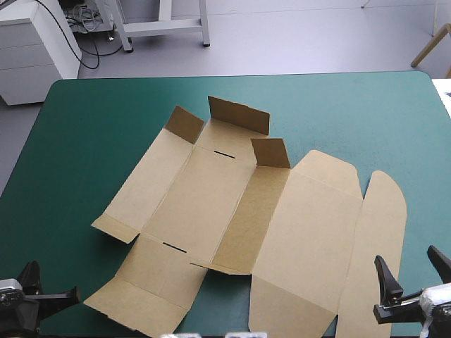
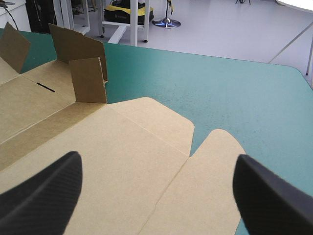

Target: Fold the box

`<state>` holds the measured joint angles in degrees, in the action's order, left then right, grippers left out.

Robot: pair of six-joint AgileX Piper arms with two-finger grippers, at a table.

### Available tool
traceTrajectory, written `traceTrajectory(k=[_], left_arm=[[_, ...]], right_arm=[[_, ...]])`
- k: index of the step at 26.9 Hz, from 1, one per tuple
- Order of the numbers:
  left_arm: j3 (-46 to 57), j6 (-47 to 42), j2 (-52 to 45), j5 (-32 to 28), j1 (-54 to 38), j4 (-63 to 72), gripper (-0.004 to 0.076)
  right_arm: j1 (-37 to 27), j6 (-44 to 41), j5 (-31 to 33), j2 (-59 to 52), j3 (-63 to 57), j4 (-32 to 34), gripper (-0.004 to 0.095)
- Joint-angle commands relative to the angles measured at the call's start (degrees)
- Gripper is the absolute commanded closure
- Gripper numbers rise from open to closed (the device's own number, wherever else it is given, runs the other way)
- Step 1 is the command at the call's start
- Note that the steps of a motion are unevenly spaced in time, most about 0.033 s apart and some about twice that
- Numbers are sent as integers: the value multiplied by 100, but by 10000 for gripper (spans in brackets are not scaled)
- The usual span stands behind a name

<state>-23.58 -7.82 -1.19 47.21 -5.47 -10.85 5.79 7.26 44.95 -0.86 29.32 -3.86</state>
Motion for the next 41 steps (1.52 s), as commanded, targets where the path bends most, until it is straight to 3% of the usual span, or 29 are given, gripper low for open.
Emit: traceTrajectory(k=[1, 8, 16, 23, 27, 34, 37, 41], left_arm=[[-106, -47, -59, -453, 29, 4, 734], [-106, -47, -59, -453, 29, 4, 734], [-106, -47, -59, -453, 29, 4, 734], [-106, -47, -59, -453, 29, 4, 734], [-106, -47, -59, -453, 29, 4, 734], [-106, -47, -59, -453, 29, 4, 734], [-106, -47, -59, -453, 29, 4, 734], [-106, -47, -59, -453, 29, 4, 734]], right_arm=[[4, 8, -453, -100, 157, 39, 35], [4, 226, -453, 217, 182, 39, 34], [4, 1375, -547, 2276, 1177, -49, 34], [13, 2525, -512, 4565, 2735, -1557, 34], [13, 2603, -325, 5551, 3393, -1750, 34], [29, 2930, 634, 7674, 5198, -2179, 34], [245, 2970, 860, 8231, 5774, -2139, 34], [858, 2970, 859, 8884, 6446, -1561, 34]])
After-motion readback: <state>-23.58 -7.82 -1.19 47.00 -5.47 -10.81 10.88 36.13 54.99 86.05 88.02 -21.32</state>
